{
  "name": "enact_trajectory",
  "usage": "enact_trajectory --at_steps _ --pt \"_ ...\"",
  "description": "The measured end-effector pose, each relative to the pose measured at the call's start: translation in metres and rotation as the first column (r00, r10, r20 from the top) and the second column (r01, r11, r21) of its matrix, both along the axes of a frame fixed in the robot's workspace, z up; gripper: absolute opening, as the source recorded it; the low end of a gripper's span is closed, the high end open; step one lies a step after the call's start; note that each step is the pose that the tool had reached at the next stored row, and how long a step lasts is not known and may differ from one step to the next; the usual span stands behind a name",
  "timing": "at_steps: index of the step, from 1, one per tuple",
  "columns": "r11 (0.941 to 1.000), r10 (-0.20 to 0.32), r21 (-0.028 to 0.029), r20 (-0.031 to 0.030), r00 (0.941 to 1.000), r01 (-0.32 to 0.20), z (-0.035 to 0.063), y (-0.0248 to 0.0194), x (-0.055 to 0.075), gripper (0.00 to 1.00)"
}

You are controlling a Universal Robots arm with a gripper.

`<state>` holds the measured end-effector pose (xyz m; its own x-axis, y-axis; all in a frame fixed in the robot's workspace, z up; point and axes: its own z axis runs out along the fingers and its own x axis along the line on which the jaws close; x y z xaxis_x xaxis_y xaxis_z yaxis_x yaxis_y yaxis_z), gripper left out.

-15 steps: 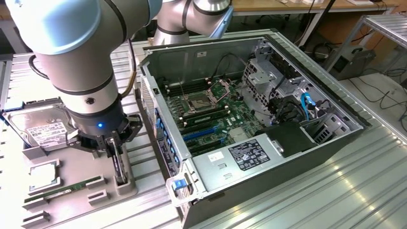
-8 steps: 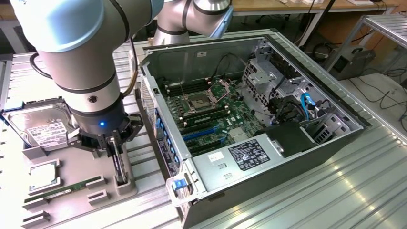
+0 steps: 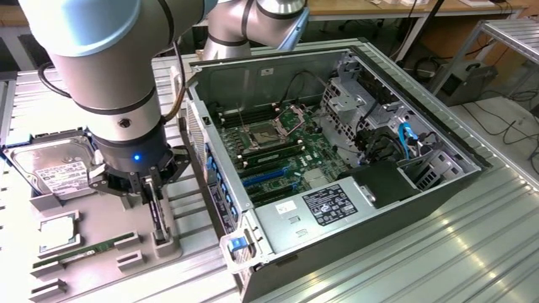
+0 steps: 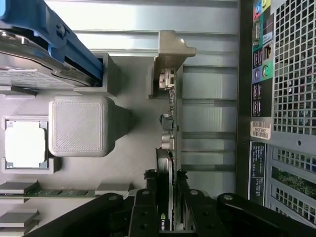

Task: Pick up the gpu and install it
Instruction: 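Pick up the gpu and move the gpu toward the slot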

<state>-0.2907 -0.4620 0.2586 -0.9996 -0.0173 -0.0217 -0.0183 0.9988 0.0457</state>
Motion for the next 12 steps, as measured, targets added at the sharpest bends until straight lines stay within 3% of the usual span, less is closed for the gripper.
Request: enact_trajectory --at_steps 6,12 --pt "1.0000 0.003 0.0001 -0.0002 1.0000 -0.003 0.0155 0.0000 0.000 0.26" --pt "1.0000 0.004 0.0001 -0.0001 1.0000 -0.004 0.0484 -0.0001 0.000 0.26"
